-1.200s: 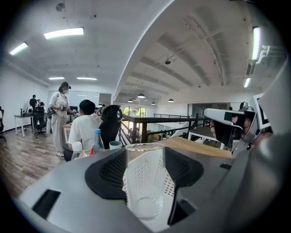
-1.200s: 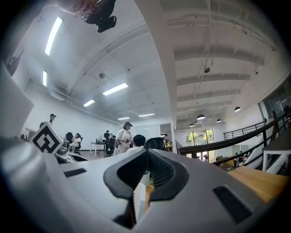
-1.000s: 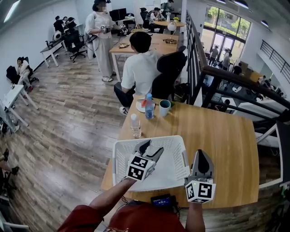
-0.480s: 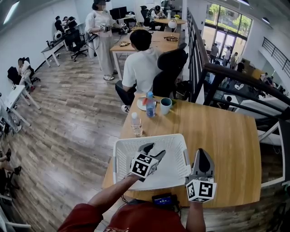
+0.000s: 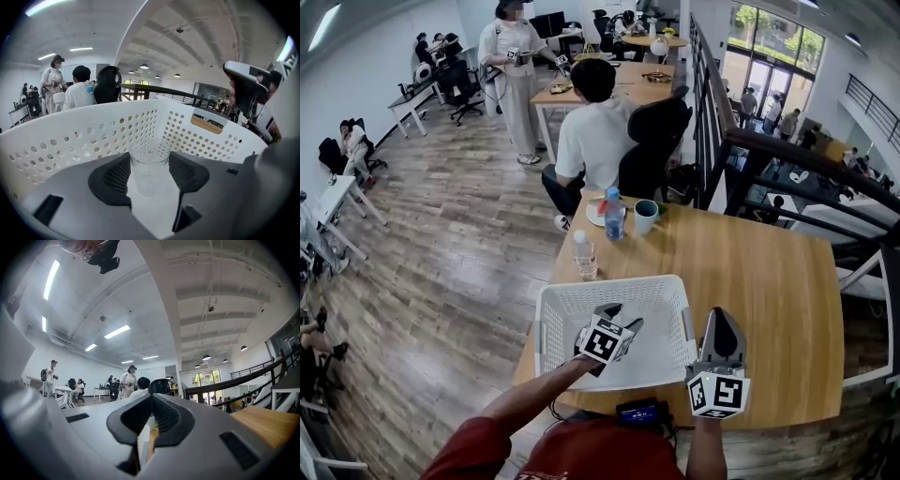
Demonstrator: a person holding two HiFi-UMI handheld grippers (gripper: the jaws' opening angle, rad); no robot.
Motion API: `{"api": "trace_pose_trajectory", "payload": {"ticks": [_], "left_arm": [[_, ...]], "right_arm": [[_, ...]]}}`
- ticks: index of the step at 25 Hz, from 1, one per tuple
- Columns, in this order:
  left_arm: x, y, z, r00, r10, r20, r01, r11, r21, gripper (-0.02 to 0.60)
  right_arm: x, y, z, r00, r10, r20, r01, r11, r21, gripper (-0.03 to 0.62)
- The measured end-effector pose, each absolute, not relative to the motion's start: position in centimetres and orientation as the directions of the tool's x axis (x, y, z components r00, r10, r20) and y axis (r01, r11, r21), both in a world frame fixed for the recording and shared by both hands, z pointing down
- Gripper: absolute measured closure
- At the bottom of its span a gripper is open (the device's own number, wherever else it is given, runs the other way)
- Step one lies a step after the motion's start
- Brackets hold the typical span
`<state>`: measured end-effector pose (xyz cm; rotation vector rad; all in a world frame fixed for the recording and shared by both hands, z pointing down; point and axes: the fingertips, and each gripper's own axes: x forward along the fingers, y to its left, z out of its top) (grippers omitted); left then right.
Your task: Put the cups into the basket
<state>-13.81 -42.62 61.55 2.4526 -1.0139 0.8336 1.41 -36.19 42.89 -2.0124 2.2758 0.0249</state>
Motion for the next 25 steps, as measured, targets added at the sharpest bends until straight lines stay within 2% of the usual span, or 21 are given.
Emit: {"api": "trace_pose_trajectory", "payload": {"ticks": [25], "left_arm": [[-14.5,-41.9,63.7,0.521,-0.476,0.709,-0.727,-0.682,0.076,0.319]], "right_arm": [[0.9,-36.2,43.0,-0.141,-0.986,-0.084,-0.987,0.146,-0.061,0.582]]}}
